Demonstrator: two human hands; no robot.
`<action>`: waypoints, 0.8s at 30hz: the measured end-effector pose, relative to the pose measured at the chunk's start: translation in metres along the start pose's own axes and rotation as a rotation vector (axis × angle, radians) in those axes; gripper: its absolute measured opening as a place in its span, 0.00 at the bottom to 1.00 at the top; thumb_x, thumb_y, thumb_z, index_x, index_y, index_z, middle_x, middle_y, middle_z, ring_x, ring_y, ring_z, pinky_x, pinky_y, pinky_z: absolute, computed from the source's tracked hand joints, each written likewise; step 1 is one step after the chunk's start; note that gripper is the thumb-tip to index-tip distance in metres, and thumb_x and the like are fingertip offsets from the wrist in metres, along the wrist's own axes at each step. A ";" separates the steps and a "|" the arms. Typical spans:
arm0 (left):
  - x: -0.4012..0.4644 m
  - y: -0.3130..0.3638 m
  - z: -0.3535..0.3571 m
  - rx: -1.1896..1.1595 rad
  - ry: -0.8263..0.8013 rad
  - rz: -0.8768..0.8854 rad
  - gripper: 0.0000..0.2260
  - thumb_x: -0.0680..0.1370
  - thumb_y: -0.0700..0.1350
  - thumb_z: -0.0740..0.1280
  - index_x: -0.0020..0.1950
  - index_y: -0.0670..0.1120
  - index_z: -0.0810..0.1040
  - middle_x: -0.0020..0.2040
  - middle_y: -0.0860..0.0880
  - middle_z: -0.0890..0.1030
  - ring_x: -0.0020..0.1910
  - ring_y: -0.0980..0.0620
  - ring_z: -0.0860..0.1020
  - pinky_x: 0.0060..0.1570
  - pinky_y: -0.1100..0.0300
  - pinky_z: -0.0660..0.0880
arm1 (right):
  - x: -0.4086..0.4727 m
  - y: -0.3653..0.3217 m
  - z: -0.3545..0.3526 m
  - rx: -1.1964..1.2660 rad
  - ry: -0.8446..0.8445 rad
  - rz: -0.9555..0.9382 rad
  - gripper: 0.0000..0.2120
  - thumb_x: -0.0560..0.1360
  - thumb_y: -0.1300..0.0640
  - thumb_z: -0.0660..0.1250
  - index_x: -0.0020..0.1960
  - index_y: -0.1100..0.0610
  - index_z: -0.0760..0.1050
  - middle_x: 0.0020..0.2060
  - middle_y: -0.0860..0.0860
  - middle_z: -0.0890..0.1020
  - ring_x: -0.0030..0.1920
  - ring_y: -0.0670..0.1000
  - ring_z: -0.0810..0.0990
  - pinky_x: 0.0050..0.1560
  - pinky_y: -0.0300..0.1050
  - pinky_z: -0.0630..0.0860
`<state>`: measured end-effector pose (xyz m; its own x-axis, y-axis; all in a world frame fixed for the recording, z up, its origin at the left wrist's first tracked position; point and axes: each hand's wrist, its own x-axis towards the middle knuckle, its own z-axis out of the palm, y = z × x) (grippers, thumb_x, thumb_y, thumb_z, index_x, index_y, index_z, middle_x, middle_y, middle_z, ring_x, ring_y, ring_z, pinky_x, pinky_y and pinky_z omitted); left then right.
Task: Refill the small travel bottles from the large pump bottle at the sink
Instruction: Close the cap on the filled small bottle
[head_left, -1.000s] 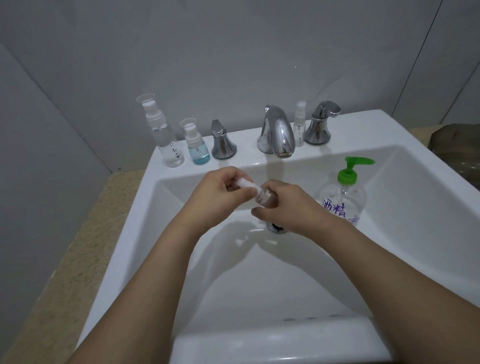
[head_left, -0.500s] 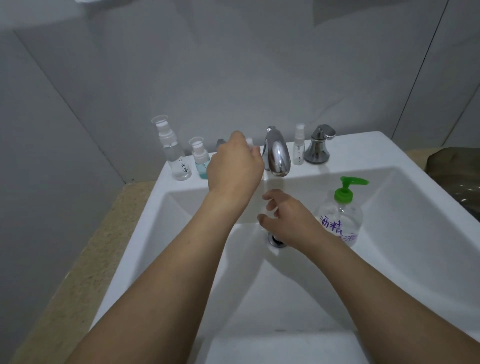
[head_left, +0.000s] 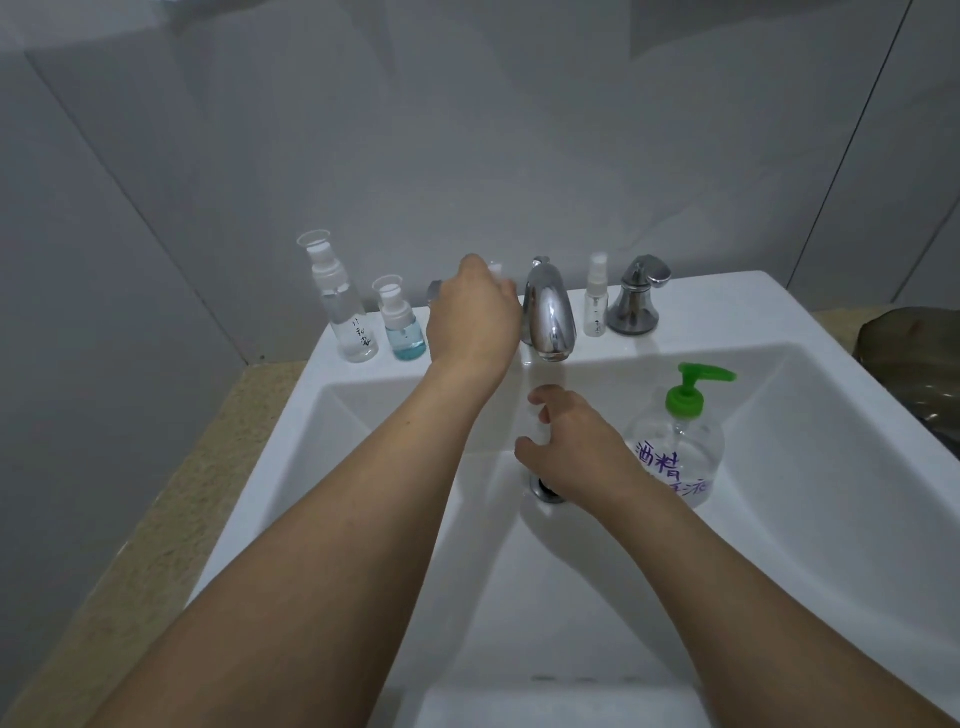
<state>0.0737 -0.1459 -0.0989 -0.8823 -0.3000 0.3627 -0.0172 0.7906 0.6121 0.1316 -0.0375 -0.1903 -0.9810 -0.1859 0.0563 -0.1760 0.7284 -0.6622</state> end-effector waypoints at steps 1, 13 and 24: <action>0.000 0.000 0.001 -0.009 -0.016 -0.011 0.09 0.78 0.45 0.58 0.50 0.40 0.73 0.42 0.43 0.79 0.51 0.39 0.75 0.37 0.55 0.67 | 0.000 0.001 0.000 -0.002 -0.005 0.004 0.26 0.74 0.52 0.66 0.70 0.53 0.66 0.61 0.53 0.73 0.59 0.55 0.75 0.57 0.50 0.74; -0.026 0.003 -0.028 -0.080 0.008 0.029 0.15 0.72 0.43 0.56 0.58 0.47 0.72 0.44 0.45 0.81 0.42 0.42 0.80 0.43 0.49 0.79 | 0.001 0.000 -0.003 -0.007 -0.030 0.032 0.24 0.74 0.51 0.66 0.69 0.53 0.67 0.60 0.52 0.73 0.58 0.54 0.75 0.57 0.50 0.74; 0.022 0.086 -0.027 0.341 -0.402 0.362 0.17 0.75 0.47 0.64 0.64 0.52 0.75 0.60 0.50 0.78 0.60 0.47 0.75 0.63 0.49 0.70 | -0.001 0.002 -0.006 -0.012 -0.032 0.064 0.24 0.74 0.51 0.66 0.68 0.54 0.67 0.60 0.54 0.74 0.59 0.56 0.75 0.58 0.51 0.73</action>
<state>0.0659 -0.0991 -0.0198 -0.9667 0.1894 0.1723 0.2250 0.9496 0.2184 0.1315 -0.0324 -0.1870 -0.9872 -0.1594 -0.0105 -0.1137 0.7473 -0.6547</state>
